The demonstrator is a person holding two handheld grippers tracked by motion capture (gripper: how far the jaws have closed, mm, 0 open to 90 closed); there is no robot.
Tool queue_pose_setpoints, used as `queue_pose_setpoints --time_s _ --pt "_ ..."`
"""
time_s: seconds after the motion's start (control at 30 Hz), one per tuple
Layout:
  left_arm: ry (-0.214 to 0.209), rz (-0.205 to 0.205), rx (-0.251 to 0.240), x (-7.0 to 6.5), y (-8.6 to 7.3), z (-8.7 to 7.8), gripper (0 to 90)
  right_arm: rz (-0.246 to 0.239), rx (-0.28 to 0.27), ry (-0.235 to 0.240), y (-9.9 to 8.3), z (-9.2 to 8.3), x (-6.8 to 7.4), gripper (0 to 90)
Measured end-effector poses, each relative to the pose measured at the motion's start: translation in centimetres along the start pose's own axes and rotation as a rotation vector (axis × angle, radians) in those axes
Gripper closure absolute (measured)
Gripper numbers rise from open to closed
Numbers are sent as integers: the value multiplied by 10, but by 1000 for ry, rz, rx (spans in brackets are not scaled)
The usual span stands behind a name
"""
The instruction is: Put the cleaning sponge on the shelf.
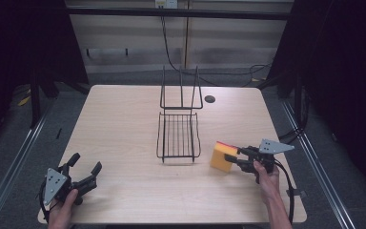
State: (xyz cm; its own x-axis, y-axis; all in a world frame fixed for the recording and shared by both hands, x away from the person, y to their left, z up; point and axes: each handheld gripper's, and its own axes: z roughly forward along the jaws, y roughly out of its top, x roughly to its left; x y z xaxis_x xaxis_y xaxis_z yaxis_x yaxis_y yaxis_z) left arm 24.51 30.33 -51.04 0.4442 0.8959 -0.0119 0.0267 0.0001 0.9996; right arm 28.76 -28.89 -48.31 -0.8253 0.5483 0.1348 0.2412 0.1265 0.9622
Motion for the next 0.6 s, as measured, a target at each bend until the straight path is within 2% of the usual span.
queue_pose_setpoints --time_s 0.2,0.37,0.6 --pt "0 0 -1 0 0 0 157 -22 -7 19 12 2 2 591" --pt "-1 0 -1 0 0 0 157 -9 -11 18 13 1 1 593" --pt "-1 0 0 0 0 0 157 -24 -12 26 22 0 1 593"
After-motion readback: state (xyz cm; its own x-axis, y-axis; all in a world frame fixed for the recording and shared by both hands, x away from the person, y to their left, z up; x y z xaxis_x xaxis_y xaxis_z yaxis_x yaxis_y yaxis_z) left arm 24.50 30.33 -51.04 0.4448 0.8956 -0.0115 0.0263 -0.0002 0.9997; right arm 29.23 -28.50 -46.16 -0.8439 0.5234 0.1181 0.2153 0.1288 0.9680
